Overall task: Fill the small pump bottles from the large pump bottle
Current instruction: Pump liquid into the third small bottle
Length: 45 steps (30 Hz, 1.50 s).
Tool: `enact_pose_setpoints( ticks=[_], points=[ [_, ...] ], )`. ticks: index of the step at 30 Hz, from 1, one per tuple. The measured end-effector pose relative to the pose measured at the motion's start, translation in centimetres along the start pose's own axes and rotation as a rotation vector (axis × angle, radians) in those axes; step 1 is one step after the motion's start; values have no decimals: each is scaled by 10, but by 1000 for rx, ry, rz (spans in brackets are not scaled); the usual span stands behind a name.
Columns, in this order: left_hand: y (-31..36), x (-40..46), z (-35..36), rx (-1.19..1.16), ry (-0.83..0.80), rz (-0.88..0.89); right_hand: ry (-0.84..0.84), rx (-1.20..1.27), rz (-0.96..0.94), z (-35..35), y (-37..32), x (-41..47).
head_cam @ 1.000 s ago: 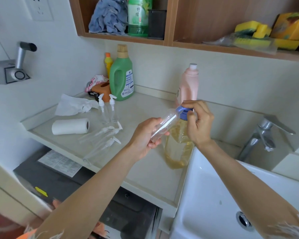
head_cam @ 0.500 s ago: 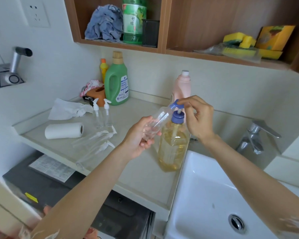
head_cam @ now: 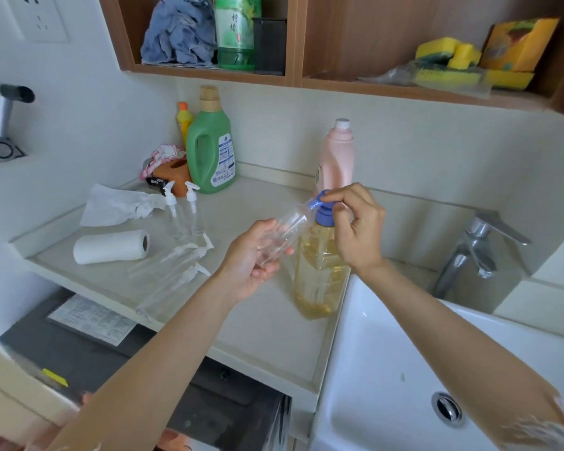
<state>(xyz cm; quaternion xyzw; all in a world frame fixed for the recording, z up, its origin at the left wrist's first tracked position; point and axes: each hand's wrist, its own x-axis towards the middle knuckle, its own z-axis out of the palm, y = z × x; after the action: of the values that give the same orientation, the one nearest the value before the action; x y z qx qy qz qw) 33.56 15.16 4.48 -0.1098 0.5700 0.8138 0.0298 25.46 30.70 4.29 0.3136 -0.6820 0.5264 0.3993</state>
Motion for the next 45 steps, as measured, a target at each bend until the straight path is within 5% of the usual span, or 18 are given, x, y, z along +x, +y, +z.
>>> enact_pose_setpoints(
  ticks=[7, 21, 32, 45],
  points=[
    [11, -4, 5, 3, -11, 21, -82, -11, 6, -9, -6, 29],
    [6, -3, 0, 100, 26, 16, 41, 12, 7, 6, 6, -7],
    [18, -14, 6, 67, -15, 29, -115, -72, -36, -8, -10, 30],
    [10, -10, 4, 130, 33, 19, 47, -1, -4, 12, 1, -3]
  ],
)
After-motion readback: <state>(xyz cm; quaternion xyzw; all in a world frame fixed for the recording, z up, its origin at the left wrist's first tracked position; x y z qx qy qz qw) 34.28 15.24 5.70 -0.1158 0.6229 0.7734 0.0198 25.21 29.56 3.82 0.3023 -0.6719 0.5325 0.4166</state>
